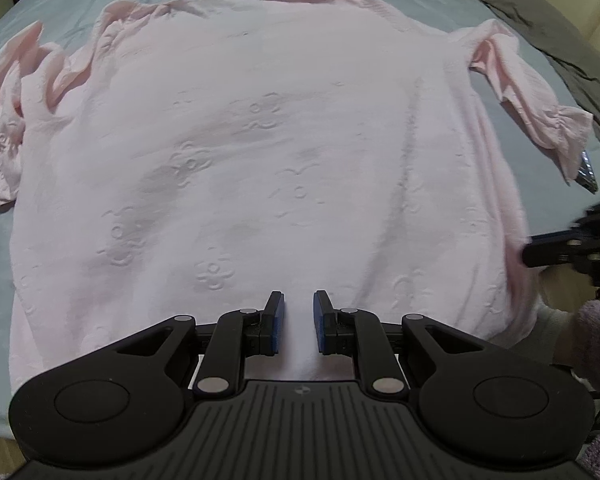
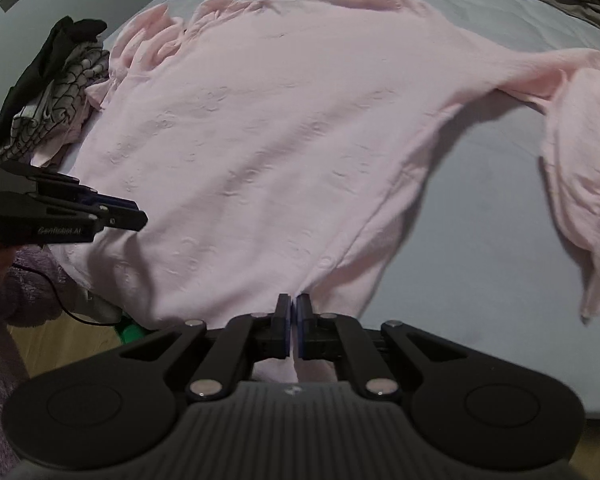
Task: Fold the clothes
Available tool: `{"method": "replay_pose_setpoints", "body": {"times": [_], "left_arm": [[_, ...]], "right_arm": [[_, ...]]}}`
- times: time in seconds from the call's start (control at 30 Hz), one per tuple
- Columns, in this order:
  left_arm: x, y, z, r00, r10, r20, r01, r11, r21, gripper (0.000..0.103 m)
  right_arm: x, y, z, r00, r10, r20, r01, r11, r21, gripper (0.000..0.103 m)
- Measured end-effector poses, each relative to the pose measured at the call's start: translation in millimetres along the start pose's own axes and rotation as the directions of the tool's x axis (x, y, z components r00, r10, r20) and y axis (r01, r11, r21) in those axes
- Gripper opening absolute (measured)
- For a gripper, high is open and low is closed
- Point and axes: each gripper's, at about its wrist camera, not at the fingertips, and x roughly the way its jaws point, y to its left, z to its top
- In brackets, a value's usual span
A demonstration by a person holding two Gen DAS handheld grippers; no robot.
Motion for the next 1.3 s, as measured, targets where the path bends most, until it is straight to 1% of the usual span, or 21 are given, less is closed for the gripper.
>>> {"method": "replay_pose_setpoints", "body": {"times": [0.1, 0.13, 0.2, 0.27, 0.3, 0.4, 0.5, 0.63, 0.7, 0.77, 0.83, 0.9, 0.97, 1.0, 1.03, 1.13, 1.2, 1.3], "left_arm": [[0, -3, 1, 1.0, -0.007, 0.002, 0.007, 1.0, 0.006, 0.013], [0, -4, 1, 1.0, -0.008, 0.003, 0.008, 1.0, 0.007, 0.013], [0, -6, 2, 1.0, -0.013, 0.003, 0.013, 1.0, 0.009, 0.013], [0, -7, 2, 1.0, -0.016, 0.004, 0.016, 1.0, 0.009, 0.013], [0, -7, 3, 1.0, -0.017, 0.005, 0.017, 1.0, 0.009, 0.013], [-1, -6, 2, 1.0, -0.021, 0.005, 0.021, 1.0, 0.005, 0.013], [-2, -4, 1, 1.0, -0.022, 0.005, 0.022, 1.0, 0.0, 0.013], [-4, 1, -1, 1.0, -0.019, 0.003, 0.019, 1.0, -0.016, 0.013], [-5, 4, -2, 1.0, -0.017, 0.003, 0.017, 1.0, -0.025, 0.013], [-6, 7, -4, 1.0, -0.014, 0.003, 0.014, 0.999, -0.032, 0.013], [-6, 9, -5, 1.0, -0.011, 0.0, 0.011, 0.999, -0.037, 0.013], [-5, 12, -7, 1.0, -0.008, -0.005, 0.008, 0.999, -0.041, 0.013], [-4, 14, -8, 1.0, -0.004, -0.011, 0.003, 0.999, -0.042, 0.013], [-4, 15, -9, 1.0, 0.003, -0.014, -0.004, 0.999, -0.041, 0.013], [-4, 16, -10, 1.0, 0.011, -0.017, -0.011, 0.999, -0.039, 0.013], [-2, 18, -11, 0.999, 0.033, -0.026, -0.034, 0.999, -0.033, 0.013], [-1, 20, -12, 0.999, 0.044, -0.032, -0.045, 0.999, -0.03, 0.013], [2, 24, -14, 0.997, 0.066, -0.045, -0.067, 0.997, -0.026, 0.013]], "right_arm": [[13, 4, 7, 1.0, 0.015, -0.024, -0.015, 1.0, 0.008, 0.005], [17, 6, 9, 0.999, 0.016, -0.03, -0.016, 1.0, 0.011, 0.008], [19, 9, 10, 0.999, 0.026, -0.042, -0.026, 1.0, 0.006, 0.009], [18, 12, 9, 0.999, 0.025, -0.047, -0.026, 1.0, -0.012, 0.013], [17, 14, 9, 0.999, 0.025, -0.049, -0.026, 0.999, -0.021, 0.017], [5, 10, 6, 0.999, 0.033, -0.035, -0.034, 0.999, -0.019, 0.044], [-6, 5, 1, 0.999, 0.004, -0.034, -0.005, 1.0, -0.026, 0.044], [-13, -2, -9, 0.996, -0.067, -0.062, 0.062, 0.994, -0.085, 0.044], [-11, -6, -17, 0.992, -0.1, -0.079, 0.09, 0.988, -0.122, 0.044], [-6, -12, -24, 0.987, -0.118, -0.109, 0.102, 0.984, -0.144, 0.044], [-1, -21, -30, 0.982, -0.132, -0.137, 0.112, 0.983, -0.146, 0.044], [4, -29, -35, 0.977, -0.139, -0.159, 0.117, 0.983, -0.14, 0.043], [6, -34, -36, 0.978, -0.125, -0.169, 0.105, 0.987, -0.122, 0.042], [8, -36, -36, 0.978, -0.116, -0.173, 0.098, 0.989, -0.113, 0.036], [8, -37, -37, 0.978, -0.108, -0.176, 0.09, 0.99, -0.107, 0.021], [4, -35, -36, 0.98, -0.098, -0.176, 0.08, 0.991, -0.107, 0.006], [-1, -32, -37, 0.978, -0.115, -0.176, 0.095, 0.988, -0.117, 0.005], [2, -37, -42, 0.958, -0.191, -0.215, 0.169, 0.978, -0.118, 0.003]]}}
